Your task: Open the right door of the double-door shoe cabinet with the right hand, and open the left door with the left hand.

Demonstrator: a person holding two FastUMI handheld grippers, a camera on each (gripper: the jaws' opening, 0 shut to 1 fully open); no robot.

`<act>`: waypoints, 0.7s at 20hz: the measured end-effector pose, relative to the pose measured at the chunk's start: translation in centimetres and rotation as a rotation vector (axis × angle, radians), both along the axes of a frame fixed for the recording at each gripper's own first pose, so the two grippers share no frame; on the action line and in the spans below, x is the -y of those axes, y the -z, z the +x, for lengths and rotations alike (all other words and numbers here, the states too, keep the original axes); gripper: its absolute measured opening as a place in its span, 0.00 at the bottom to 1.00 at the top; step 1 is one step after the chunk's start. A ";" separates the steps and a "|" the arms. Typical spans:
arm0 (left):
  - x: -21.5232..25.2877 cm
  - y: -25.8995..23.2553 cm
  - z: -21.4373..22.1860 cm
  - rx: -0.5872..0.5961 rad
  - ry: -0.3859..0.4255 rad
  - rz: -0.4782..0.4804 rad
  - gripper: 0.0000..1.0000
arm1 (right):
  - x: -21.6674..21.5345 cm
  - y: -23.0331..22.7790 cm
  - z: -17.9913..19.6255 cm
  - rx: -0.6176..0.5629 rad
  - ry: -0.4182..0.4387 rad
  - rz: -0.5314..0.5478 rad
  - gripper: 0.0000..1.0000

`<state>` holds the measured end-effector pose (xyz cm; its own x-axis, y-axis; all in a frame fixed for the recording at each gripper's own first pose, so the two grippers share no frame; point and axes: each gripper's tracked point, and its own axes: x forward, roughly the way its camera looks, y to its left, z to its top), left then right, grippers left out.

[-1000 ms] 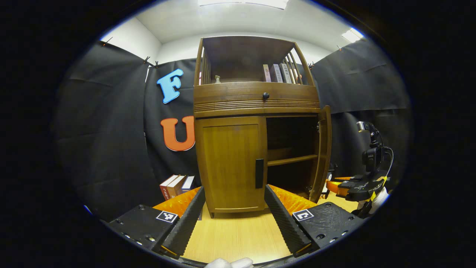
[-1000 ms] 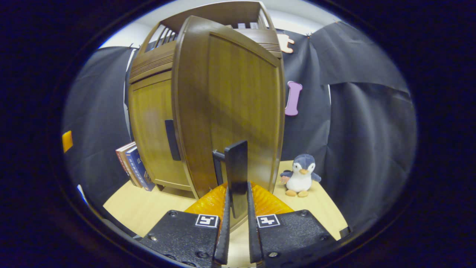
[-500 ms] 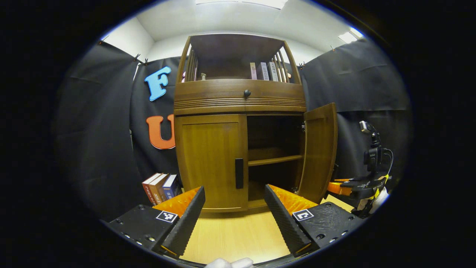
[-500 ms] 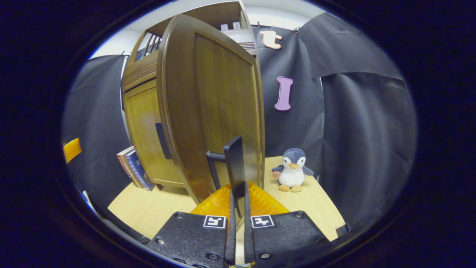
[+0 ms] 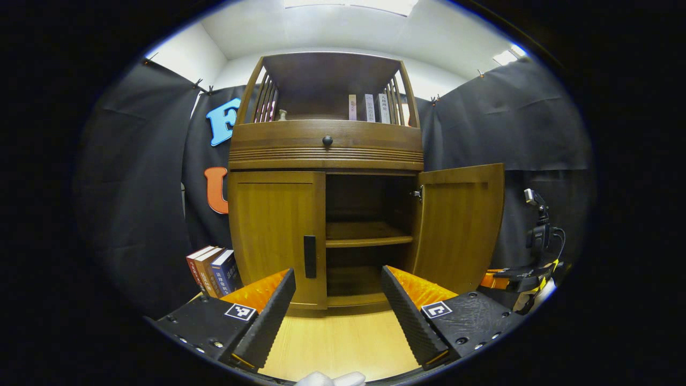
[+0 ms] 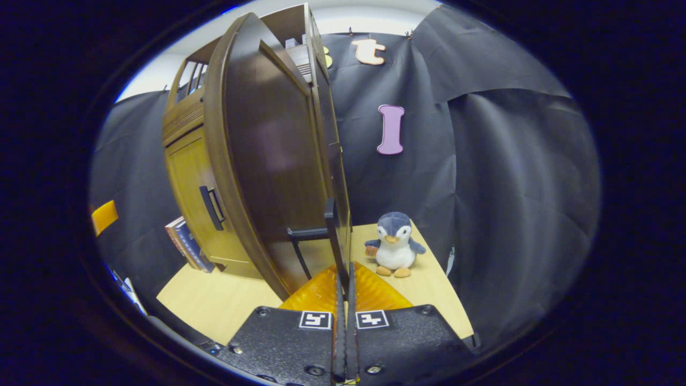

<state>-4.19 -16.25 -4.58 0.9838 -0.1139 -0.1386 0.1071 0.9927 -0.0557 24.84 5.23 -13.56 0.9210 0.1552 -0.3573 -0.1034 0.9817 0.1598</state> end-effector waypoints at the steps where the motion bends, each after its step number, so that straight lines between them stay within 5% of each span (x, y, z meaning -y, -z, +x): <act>1: 0.8 0.0 -0.1 0.001 -0.009 -0.002 0.96 | 0.4 -0.1 0.2 -0.001 -0.023 -0.001 0.04; 11: 4.1 0.1 -2.2 0.002 -0.172 0.053 0.96 | 1.8 -0.1 0.1 0.024 -0.303 -0.073 0.04; 13: 3.9 0.1 -2.8 -0.004 -0.203 0.060 0.96 | 2.4 -0.3 -0.4 0.033 -0.329 -0.060 0.08; 14: 3.6 0.1 -3.1 -0.009 -0.215 0.070 0.93 | 3.1 -0.4 -0.9 0.028 -0.327 -0.055 0.22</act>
<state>-7.28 -19.85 -4.65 0.9830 0.1088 -0.1478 -0.1079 0.9941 0.0145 23.96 2.14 -13.12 0.8351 0.4255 -0.3487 -0.4183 0.9028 0.0998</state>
